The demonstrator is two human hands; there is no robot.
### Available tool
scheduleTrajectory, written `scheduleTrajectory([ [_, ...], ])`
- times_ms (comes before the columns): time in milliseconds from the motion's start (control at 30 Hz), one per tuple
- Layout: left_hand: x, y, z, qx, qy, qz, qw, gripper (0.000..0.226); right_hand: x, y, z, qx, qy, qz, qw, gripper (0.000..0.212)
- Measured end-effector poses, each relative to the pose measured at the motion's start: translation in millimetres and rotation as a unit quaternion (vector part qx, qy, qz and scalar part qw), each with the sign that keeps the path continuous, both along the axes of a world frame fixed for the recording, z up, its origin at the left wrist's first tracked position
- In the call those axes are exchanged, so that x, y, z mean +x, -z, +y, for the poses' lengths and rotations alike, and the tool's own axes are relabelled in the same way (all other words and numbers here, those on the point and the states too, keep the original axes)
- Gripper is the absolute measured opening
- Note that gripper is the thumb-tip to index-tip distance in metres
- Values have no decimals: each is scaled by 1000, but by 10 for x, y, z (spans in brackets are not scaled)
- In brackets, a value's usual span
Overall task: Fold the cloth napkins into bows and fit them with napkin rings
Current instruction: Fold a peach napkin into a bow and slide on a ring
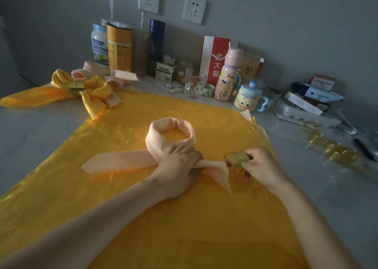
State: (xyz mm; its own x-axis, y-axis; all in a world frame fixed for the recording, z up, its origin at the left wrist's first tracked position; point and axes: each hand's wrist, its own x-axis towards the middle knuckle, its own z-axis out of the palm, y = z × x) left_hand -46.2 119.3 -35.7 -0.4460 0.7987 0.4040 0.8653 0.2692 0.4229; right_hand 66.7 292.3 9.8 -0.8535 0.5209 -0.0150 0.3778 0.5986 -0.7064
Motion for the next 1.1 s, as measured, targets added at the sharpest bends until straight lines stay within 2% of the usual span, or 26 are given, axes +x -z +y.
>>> scheduleTrajectory([
  [67, 6, 14, 8, -1, 0, -5, 1000, 18, 79, -92, -31, -150, 2, 81, 985, 39],
  [100, 13, 18, 17, -4, 0, -3, 1000, 19, 109, -121, -63, -176, -15, 102, 979, 42],
  [133, 25, 24, 26, -7, -2, 0, 1000, 20, 126, -133, -117, -166, -39, 104, 980, 45],
  [233, 14, 13, 47, -9, -10, -11, 1000, 20, 45, -29, -231, -35, -86, 54, 994, 49],
  [333, -22, 19, 51, 5, -11, -30, 999, 17, -24, 88, -309, 36, -116, 6, 993, 27],
  [400, -39, 25, 40, 10, -14, -42, 999, 17, -35, 132, -345, 60, -121, 23, 991, 25],
  [467, -42, 17, 31, 15, -14, -49, 999, 18, -47, 144, -383, 53, -120, 35, 991, 29],
  [567, -25, -3, -1, 41, -14, -74, 996, 22, -90, 182, -402, 22, -121, 37, 992, 17],
  [633, 8, -32, -40, 60, -14, -108, 992, 34, -106, 190, -396, -8, -121, 38, 992, 12],
  [767, 61, -76, -80, 37, 35, -50, 997, 58, -108, 164, -395, -37, -129, 38, 990, 14],
  [900, 93, -73, -75, 22, 24, -35, 999, 58, -111, 192, -394, -15, -121, 38, 992, 12],
  [1000, 87, -71, -63, 22, 16, -21, 999, 61, -94, 174, -480, -7, -111, 73, 991, 15],
  [1100, 75, -87, -80, 48, 20, -40, 998, 55, -103, 171, -545, -4, -97, 101, 990, 11],
])
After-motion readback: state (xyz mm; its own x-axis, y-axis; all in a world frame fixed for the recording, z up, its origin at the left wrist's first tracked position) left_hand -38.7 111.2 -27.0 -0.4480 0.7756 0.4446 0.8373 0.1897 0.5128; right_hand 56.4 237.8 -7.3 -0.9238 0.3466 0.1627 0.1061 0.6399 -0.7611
